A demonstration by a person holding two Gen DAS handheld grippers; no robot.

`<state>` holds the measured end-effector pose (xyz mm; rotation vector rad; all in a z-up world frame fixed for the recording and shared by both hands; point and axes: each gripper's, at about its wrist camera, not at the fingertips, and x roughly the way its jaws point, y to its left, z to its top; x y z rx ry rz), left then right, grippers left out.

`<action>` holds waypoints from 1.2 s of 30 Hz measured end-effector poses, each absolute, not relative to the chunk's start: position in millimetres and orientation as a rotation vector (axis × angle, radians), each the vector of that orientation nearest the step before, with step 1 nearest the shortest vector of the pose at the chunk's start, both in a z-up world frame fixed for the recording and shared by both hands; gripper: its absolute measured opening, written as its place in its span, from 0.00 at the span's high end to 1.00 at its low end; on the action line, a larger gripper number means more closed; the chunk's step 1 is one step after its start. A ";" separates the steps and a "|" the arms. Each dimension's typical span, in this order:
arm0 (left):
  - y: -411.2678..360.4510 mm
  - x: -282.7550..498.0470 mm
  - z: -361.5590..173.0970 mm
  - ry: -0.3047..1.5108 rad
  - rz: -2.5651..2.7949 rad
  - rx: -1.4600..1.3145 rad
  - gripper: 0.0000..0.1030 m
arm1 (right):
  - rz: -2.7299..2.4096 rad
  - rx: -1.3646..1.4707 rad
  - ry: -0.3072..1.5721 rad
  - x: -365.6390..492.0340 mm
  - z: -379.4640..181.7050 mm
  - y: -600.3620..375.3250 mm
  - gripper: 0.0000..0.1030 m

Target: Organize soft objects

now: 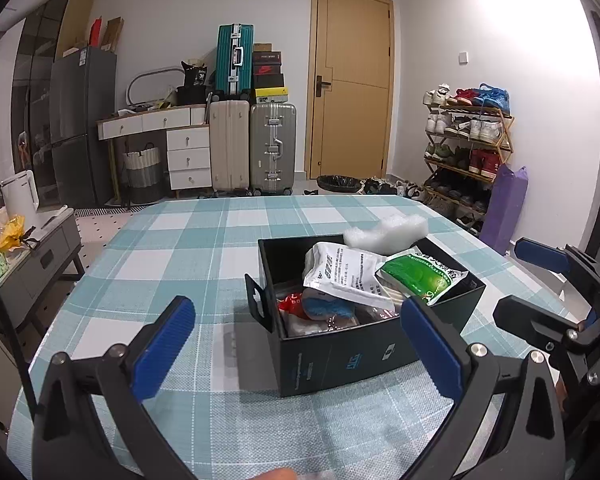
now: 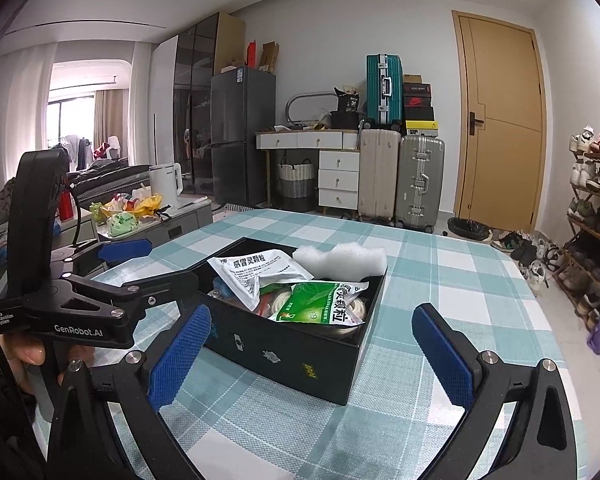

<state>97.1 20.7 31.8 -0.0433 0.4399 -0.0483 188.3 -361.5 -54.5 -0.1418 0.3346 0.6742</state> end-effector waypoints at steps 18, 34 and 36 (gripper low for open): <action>20.8 92.8 34.1 0.423 -0.044 -0.044 0.00 | 0.677 -0.144 0.335 187.6 -54.7 -360.8 0.01; 20.4 92.5 34.2 0.422 -0.044 -0.043 0.00 | 0.678 -0.144 0.337 187.3 -54.9 -359.2 0.01; 20.4 92.4 34.2 0.421 -0.044 -0.043 0.00 | 0.678 -0.144 0.335 187.0 -54.9 -359.4 0.01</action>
